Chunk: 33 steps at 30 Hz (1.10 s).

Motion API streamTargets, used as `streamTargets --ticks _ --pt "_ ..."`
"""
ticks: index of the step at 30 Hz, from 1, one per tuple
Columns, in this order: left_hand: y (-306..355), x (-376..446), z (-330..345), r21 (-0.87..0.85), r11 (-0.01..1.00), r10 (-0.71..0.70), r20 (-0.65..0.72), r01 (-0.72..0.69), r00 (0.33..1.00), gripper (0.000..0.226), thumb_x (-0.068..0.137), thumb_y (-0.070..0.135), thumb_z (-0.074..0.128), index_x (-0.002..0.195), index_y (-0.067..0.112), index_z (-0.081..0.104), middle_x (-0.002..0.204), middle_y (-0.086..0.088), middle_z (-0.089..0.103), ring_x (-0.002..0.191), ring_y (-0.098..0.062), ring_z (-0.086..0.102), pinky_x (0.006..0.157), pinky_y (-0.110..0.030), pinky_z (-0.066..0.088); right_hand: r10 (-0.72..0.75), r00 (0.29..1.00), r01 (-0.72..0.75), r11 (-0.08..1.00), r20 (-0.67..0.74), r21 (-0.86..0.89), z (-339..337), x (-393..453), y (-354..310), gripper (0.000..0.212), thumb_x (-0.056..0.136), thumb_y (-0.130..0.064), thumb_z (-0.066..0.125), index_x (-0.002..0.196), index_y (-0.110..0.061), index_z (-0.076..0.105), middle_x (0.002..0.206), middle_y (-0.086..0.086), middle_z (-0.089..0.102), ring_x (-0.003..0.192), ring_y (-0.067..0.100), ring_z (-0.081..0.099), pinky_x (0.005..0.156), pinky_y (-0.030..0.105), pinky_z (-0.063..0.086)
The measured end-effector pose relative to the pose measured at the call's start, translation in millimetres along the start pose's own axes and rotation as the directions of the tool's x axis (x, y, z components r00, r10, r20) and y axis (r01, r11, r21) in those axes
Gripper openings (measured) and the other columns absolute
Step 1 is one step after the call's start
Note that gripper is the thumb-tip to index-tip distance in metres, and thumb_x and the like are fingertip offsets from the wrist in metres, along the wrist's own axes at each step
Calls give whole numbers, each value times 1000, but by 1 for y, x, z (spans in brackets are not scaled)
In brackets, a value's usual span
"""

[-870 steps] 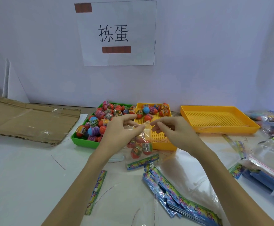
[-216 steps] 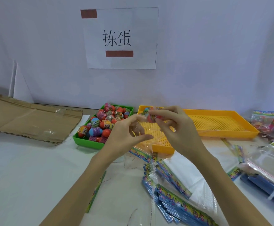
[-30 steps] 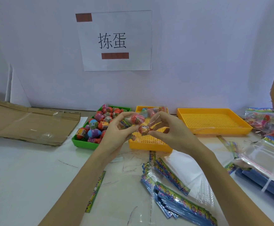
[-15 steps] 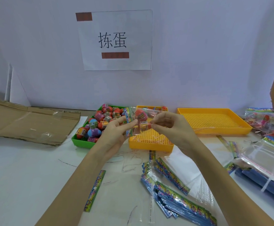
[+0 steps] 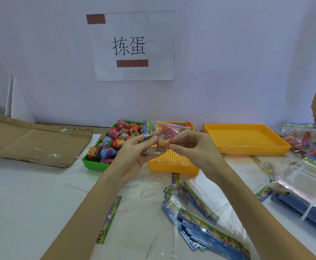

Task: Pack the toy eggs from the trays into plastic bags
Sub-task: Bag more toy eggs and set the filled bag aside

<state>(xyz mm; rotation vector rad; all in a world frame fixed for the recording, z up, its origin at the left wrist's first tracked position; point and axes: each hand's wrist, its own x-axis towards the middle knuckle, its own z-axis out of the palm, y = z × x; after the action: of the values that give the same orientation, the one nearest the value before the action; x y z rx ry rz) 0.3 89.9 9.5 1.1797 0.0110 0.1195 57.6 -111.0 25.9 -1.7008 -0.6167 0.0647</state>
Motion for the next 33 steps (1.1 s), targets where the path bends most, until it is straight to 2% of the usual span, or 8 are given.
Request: streamTargets --ticks 2,7,12,18,21,23,29,33 --pt "0 -2 5 17 1000 9 18 -9 1000 45 89 20 78 130 4 68 124 -18 73 116 -32 71 94 -42 61 9 999 -10 1000 -32 -13 1 0 0 11 85 -13 84 89 -22 80 90 -9 79 91 7 74 81 24 62" --pt "-3 -4 12 34 999 31 9 -31 999 57 78 7 84 130 2 63 119 -20 75 112 -33 73 85 -31 62 16 1000 -16 1000 14 2 2 -2 -2 14 89 -8 79 96 -21 79 96 -10 79 99 4 73 89 27 59" --pt "0 -7 12 119 992 36 27 -39 999 53 76 6 85 125 10 66 111 -14 79 102 -29 77 79 -26 62 -5 997 5 1000 -80 4 3 -2 -4 24 94 -12 74 108 -30 77 99 -14 78 96 -1 71 74 18 54" --pt "-2 -7 10 130 991 29 96 -42 995 47 86 11 83 130 13 67 122 -19 74 115 -35 72 89 -39 62 97 995 -97 990 8 105 3 -4 -7 29 101 -15 65 110 -38 80 117 -29 71 112 -9 60 82 18 49" --pt "-2 -7 11 139 990 32 55 -39 998 36 90 21 81 124 11 73 121 -23 72 116 -33 71 90 -45 62 91 994 -97 990 64 106 1 -4 -7 26 100 -17 67 106 -38 81 109 -31 73 102 -14 63 71 10 52" --pt "-2 -7 11 116 993 37 13 -39 999 26 91 22 80 115 13 78 117 -22 74 108 -31 74 83 -40 64 87 994 -92 993 64 71 2 -4 -7 19 97 -23 71 104 -37 81 102 -26 76 98 -11 66 66 4 49" --pt "0 -7 8 163 981 103 43 -109 994 28 88 21 81 115 13 77 114 -17 76 104 -30 75 83 -37 63 -35 994 37 999 104 -12 4 -5 -8 23 98 -19 70 109 -37 80 103 -25 76 101 -8 67 74 5 50" --pt "5 -8 3 381 901 241 -40 -209 970 37 82 39 86 117 30 76 103 3 80 102 -19 76 90 -34 58 -176 984 173 965 2 -196 -2 -2 -12 23 99 -15 67 100 -33 81 89 -18 77 90 7 70 69 17 52"
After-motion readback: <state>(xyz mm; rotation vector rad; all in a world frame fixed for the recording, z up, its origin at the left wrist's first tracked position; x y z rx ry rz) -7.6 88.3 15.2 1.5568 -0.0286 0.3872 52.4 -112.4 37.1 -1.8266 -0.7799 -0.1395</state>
